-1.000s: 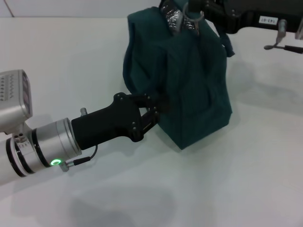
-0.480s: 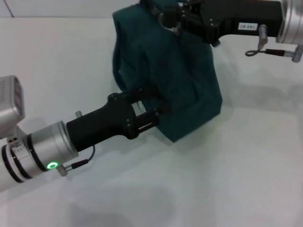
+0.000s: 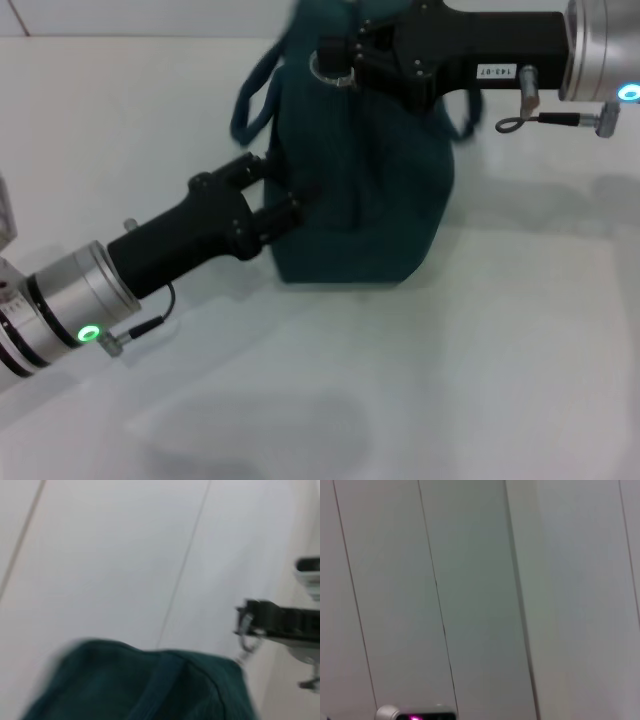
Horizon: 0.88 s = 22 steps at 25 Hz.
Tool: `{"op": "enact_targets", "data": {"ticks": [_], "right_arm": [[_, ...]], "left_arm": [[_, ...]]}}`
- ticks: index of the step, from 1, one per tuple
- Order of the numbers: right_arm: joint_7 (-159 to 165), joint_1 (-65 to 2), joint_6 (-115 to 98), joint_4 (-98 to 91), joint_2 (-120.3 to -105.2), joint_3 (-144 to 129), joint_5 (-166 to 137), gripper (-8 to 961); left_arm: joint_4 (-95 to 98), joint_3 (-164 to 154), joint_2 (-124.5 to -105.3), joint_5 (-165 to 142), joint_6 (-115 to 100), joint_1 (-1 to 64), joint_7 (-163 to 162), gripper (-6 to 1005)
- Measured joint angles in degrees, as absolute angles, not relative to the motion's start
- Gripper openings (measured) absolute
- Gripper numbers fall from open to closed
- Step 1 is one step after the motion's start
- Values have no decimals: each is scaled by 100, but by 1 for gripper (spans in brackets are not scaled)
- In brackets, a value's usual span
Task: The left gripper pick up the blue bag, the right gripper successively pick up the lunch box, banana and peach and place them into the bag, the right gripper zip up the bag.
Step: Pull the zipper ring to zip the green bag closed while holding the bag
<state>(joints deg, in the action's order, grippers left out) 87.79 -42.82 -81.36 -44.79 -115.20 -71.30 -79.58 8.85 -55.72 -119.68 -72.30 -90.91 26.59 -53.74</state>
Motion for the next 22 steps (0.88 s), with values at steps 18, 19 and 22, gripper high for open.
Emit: {"op": "enact_targets", "data": {"ticks": [18,19,22], "right_arm": [[8733,-4135,-7731,-4662,-11499,-7100,-8126,12],[8732,-4137,-7712,-4662,-11495,-7098,-8127,12],[8731,-4150,-7696,-4665,-11492,-7095,-8129,11]], "left_arm": [[1610,-5638,-11918,-7766,-8738,2701,-5839,756],[1704,-5637,-11919,-7871,-8751,2701,-5966,761],[1802,-5629,-11935,-7959,-8775,2681,-6088,774]]}}
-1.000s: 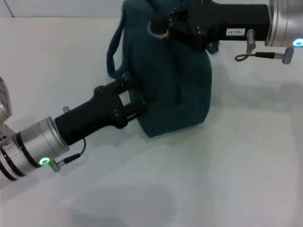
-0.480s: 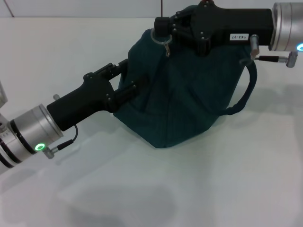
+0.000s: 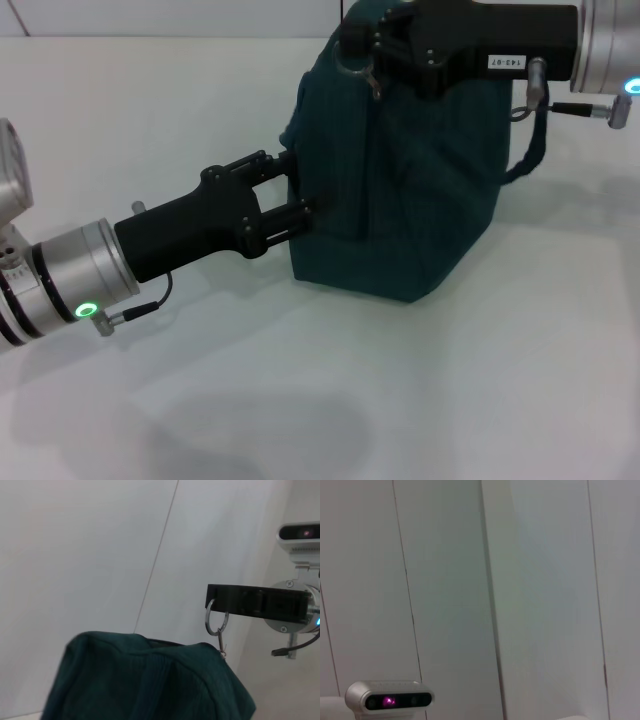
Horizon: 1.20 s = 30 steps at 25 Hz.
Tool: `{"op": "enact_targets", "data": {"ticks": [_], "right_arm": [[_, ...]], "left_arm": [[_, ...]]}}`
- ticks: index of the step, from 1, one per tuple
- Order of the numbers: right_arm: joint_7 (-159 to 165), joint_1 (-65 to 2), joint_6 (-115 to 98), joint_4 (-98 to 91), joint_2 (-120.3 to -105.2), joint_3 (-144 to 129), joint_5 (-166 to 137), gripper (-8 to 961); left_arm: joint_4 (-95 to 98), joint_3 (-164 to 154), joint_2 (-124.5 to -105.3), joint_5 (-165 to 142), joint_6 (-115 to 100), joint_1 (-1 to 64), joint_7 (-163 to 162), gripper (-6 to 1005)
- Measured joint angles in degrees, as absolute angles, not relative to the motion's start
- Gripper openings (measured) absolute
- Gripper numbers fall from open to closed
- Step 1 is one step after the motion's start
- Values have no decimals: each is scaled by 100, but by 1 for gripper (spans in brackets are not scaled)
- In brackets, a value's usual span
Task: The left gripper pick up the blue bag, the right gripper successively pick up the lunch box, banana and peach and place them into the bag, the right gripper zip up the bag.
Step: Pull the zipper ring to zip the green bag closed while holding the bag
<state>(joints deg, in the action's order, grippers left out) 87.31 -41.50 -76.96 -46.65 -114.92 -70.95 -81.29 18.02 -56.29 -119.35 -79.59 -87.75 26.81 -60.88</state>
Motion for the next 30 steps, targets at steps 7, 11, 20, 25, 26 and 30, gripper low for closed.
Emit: {"op": "enact_targets", "data": {"ticks": [7,11,20,25,26,30], "right_arm": [[8728,-4132,-7699,-4667,-11499,-7092,-8130,11],[8727,-4129,-7768,-4667,-11519,-7108,-8129,11],[8727,-4132,-7760,-4667,-11531,-7156,-8125,11],[8727,-4115,-7750,-4622,-11531,-7129,-8127,12],[8727,-4096,-7751,-4619,-11531,-7123,-8127,12],[8728,-4013,-7758,-4638,-11532,-7118,-8122,12]], "left_arm": [[1768,-5591,-11969,-7669,-8789,2610,-6031,806],[1764,-5587,-11977,-7603,-8745,2615,-6029,832],[1754,-5617,-11977,-7617,-8530,2784,-6040,874],[1754,-5655,-11973,-7634,-8526,2828,-6035,856],[1754,-5682,-11973,-7641,-8522,2839,-6008,853],[1755,-5698,-11972,-7644,-8517,2848,-5887,753]]}}
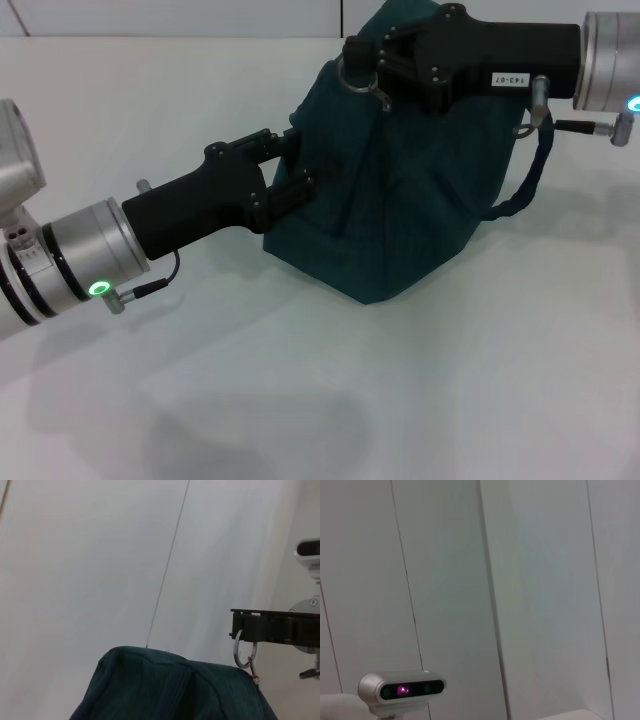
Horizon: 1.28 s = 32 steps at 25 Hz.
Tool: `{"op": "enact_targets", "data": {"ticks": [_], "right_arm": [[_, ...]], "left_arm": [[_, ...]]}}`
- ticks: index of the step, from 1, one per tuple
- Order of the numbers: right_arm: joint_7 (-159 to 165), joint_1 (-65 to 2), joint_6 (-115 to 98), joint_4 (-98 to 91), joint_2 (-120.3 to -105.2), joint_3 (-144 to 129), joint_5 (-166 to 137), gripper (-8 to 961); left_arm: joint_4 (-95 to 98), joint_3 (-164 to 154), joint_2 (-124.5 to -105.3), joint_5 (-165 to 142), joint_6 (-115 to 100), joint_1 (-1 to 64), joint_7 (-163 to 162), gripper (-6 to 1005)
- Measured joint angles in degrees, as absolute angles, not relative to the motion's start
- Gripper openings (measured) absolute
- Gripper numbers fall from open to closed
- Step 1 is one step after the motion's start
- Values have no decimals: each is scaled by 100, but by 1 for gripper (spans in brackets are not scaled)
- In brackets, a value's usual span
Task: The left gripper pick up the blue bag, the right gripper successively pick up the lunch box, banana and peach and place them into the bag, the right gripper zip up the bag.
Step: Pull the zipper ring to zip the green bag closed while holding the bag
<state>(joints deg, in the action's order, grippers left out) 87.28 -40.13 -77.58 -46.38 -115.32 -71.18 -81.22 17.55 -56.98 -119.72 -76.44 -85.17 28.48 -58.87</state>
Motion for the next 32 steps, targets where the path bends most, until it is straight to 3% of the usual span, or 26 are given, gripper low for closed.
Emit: {"op": "enact_targets", "data": {"ticks": [8,14,22,32], "right_arm": [[8728,-3968,-7789,-4634,-11531,-7092,-8096,12],[8728,-3964,-7845,-4635,-11531,-7087,-8093,12],[8716,-3814,-7579,-4624,-11531,-6833,-8094,11],[8701,-3615,-7075,-4595,-11486,-6752,-8120,12]], "left_arm": [[1758,-5772,-11979,-7645,-8517,2851,-5845,368],[1758,-5775,-11980,-7639,-8517,2855,-5828,169],[1758,-5775,-11979,-7646,-8524,2832,-5810,55],[1760,-5774,-11967,-7689,-8519,2807,-5808,54]]}}
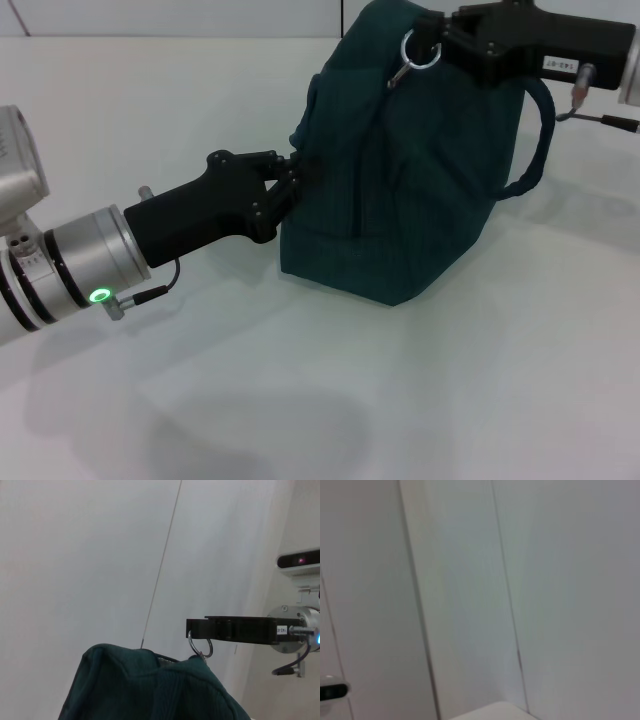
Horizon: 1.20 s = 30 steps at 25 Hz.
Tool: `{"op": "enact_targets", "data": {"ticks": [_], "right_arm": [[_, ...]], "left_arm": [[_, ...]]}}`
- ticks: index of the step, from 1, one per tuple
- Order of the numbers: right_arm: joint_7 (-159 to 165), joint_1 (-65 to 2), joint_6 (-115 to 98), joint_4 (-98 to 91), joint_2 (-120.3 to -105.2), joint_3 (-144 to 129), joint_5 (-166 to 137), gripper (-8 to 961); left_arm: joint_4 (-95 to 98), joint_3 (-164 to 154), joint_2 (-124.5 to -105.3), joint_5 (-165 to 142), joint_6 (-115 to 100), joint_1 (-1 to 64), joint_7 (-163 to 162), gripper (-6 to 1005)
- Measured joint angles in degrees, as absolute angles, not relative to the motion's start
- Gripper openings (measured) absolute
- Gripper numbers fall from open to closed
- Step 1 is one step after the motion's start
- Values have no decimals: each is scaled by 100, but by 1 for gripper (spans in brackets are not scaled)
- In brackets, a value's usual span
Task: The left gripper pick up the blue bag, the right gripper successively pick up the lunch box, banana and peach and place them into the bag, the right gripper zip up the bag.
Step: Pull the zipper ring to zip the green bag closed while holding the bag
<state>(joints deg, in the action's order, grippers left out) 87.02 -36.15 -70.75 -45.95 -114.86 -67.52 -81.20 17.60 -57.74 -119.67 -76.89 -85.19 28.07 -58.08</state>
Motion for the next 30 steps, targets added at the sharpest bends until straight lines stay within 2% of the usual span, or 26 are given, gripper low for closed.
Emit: {"op": "enact_targets", "data": {"ticks": [13,18,30], "right_arm": [[8499,-3481,-6895,-4597,-11463,-6609,-8118,13],[8353,-3435,-6868,-4597,-11511,-6431,-8115,14],[8335,-3197,-7467,-4655,-11517,-6404,-8088,12]], "left_arm": [[1758,-5774,-11953,-7819,-8519,2811,-5810,52],[1767,-5774,-11953,-7869,-8531,2803,-5810,51],[1769,-5742,-11935,-7894,-8607,2740,-5810,50]]}}
